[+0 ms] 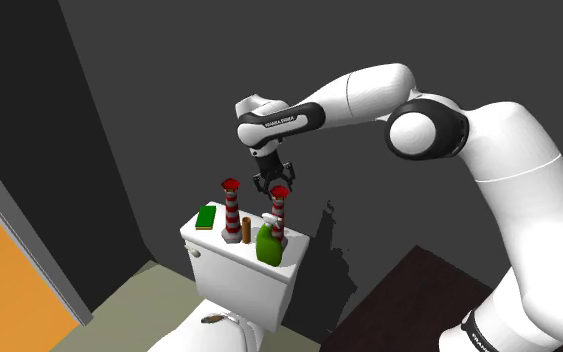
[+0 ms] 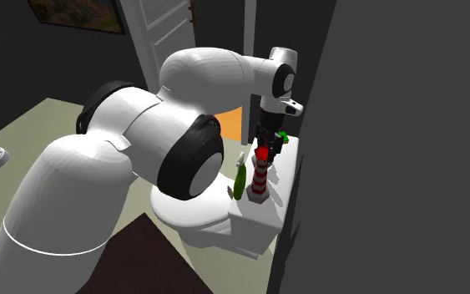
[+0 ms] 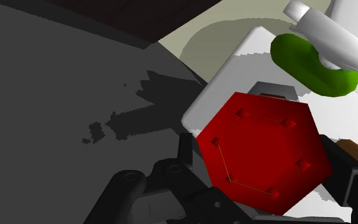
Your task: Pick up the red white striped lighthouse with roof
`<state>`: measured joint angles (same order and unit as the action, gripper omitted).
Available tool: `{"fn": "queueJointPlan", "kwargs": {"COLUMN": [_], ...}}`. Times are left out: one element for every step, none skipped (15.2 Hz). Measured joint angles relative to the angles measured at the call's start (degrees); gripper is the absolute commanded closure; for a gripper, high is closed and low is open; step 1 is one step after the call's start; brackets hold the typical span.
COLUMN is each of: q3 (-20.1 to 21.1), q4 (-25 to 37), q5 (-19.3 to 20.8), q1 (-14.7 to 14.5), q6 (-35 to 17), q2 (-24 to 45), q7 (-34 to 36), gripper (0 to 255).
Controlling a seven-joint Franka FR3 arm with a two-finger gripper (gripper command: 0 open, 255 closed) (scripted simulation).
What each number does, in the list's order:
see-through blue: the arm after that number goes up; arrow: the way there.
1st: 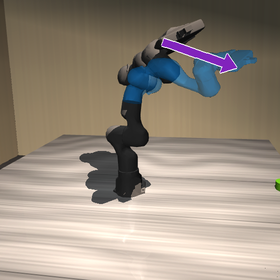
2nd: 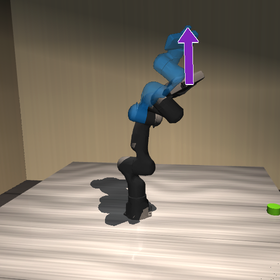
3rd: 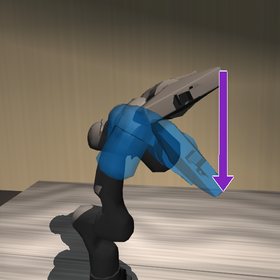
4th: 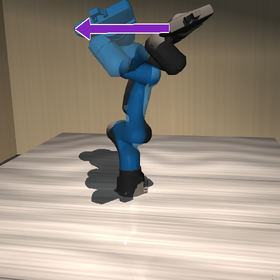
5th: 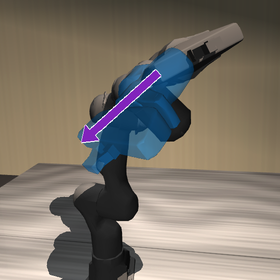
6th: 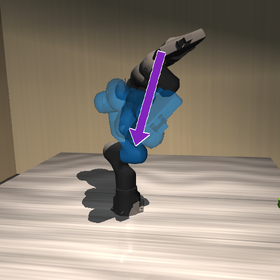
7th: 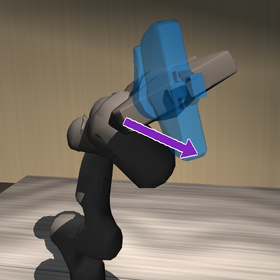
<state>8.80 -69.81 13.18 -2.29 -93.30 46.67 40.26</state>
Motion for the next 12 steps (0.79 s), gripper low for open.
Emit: {"fn": "queueJointPlan", "kwargs": {"q3": [0.0, 0.0, 0.1, 0.1, 0.2, 0.2, 0.2, 0.2, 0.2, 0.2, 0.2, 0.2], "q4": [-0.4, 0.0, 0.5, 1.0, 1.2, 1.3, 1.7, 2.0, 2.4, 3.1, 3.7, 3.8], "q5": [0.0, -0.1, -0.1, -0.2, -0.2, -0.3, -0.3, -0.3, -0.4, -0.4, -0.4, -0.4], "q1": [0.1, 0.1, 0.0, -0.1, -0.1, -0.1, -0.1, -0.1, -0.2, -0.3, -0.2, -0.2], "q6": [0.2, 0.8, 1.5, 2.2, 2.7, 3.2, 3.8, 4.3, 5.0, 5.7, 6.4, 6.7], "q2": [-0.6, -0.8, -1.1, -1.3, -1.6, -2.0, -2.2, -2.4, -2.6, -2.6, -2.8, -3.1], "q7": [0.0, -0.1, -0.2, -0.2, -0.3, -0.4, -0.5, -0.6, -0.6, -0.7, -0.9, -0.9], "gripper": [255, 255, 255, 255, 255, 255, 255, 255, 255, 255, 255, 255]}}
